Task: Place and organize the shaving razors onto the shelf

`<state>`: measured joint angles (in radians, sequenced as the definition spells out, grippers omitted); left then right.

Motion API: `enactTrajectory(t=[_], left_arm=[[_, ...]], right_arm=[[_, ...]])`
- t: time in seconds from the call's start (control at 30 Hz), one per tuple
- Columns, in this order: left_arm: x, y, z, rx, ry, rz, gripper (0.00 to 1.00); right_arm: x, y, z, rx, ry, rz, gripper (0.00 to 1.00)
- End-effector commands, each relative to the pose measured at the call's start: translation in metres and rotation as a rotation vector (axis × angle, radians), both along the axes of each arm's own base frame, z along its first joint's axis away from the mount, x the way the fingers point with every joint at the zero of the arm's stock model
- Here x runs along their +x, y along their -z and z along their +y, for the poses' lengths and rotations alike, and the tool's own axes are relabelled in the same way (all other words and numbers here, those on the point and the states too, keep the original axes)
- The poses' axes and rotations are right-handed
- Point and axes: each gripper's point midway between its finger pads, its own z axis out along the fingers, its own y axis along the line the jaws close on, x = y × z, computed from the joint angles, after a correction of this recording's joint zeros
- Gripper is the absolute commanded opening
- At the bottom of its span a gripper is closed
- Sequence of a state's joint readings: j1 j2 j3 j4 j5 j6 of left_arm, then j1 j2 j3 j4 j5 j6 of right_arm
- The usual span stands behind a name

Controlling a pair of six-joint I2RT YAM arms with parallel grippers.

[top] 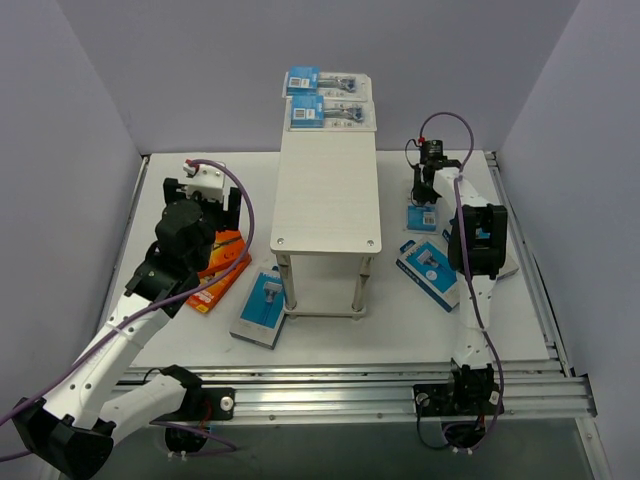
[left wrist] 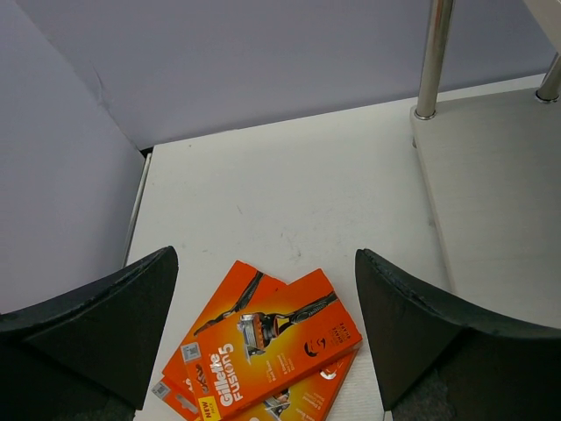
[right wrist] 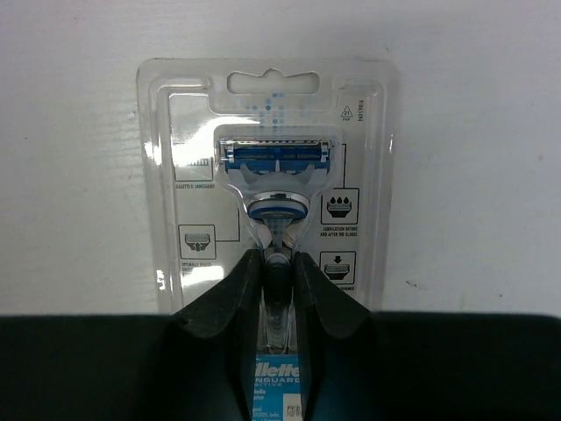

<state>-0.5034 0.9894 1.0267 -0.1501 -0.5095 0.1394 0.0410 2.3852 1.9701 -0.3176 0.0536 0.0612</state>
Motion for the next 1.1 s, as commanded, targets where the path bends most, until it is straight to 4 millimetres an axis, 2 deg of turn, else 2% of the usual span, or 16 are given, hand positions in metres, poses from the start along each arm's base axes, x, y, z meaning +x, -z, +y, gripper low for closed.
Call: enactTrajectory(t=[0.0,0.13,0.17,0.23,0.27,0.33,0.37,0.43,0.47,0.5,0.6,0.67,0.73,0.77,0.87,1.07], left_arm=[[-0.003,-0.025,0.003,-0.041,-0.012,-0.088,0.91],[-0.003,-0.027,0.006,-0.046,-0.020,-0.096,0.91],[-0.003,-0.027,0.007,-0.046,-0.018,-0.096,0.91],[-0.003,-0.028,0.009,-0.048,-0.023,-0.102,0.92],[-0.004,-0.029,0.010,-0.047,-0.024,-0.106,0.93],[-0.005,-0.033,0.011,-0.053,-0.026,-0.119,0.97],[-0.007,-0.034,0.011,-0.060,-0.024,-0.126,0.97],[-0.010,-0.036,0.010,-0.074,-0.008,-0.145,0.97],[-0.011,-0.038,0.009,-0.084,-0.002,-0.153,0.98],[-0.014,-0.042,0.007,-0.092,0.014,-0.159,0.98],[-0.023,-0.054,0.004,-0.123,0.041,-0.160,0.97],[-0.033,-0.085,0.004,-0.178,0.068,-0.197,0.97],[-0.046,-0.098,0.006,-0.212,0.086,-0.194,0.97],[-0.056,-0.116,0.006,-0.251,0.109,-0.223,0.97],[-0.069,-0.124,0.004,-0.295,0.151,-0.206,0.97],[-0.083,-0.096,0.006,-0.286,0.158,-0.098,0.97]], right_arm=[[0.008,-0.067,-0.003,-0.001,0.060,-0.102,0.00],[0.006,-0.131,-0.007,0.010,0.116,-0.218,0.00],[0.003,-0.162,-0.007,0.021,0.122,-0.274,0.00],[-0.007,-0.188,-0.003,0.025,0.131,-0.313,0.00],[-0.014,-0.218,0.001,0.020,0.126,-0.365,0.00],[-0.029,-0.244,0.014,-0.022,0.109,-0.393,0.00],[-0.040,-0.268,0.019,-0.027,0.101,-0.432,0.00],[-0.058,-0.287,0.033,-0.033,0.076,-0.447,0.00],[-0.066,-0.294,0.033,-0.041,0.082,-0.455,0.00],[-0.082,-0.316,0.033,-0.033,0.081,-0.492,0.00],[-0.118,-0.356,0.029,-0.016,0.096,-0.561,0.00],[-0.142,-0.387,0.027,0.016,0.097,-0.626,0.00],[-0.159,-0.403,0.034,0.075,0.069,-0.654,0.00],[-0.172,-0.418,0.035,0.104,0.064,-0.690,0.00],[-0.193,-0.434,0.053,0.234,0.005,-0.724,0.00],[-0.216,-0.440,0.112,0.449,-0.155,-0.705,0.00]])
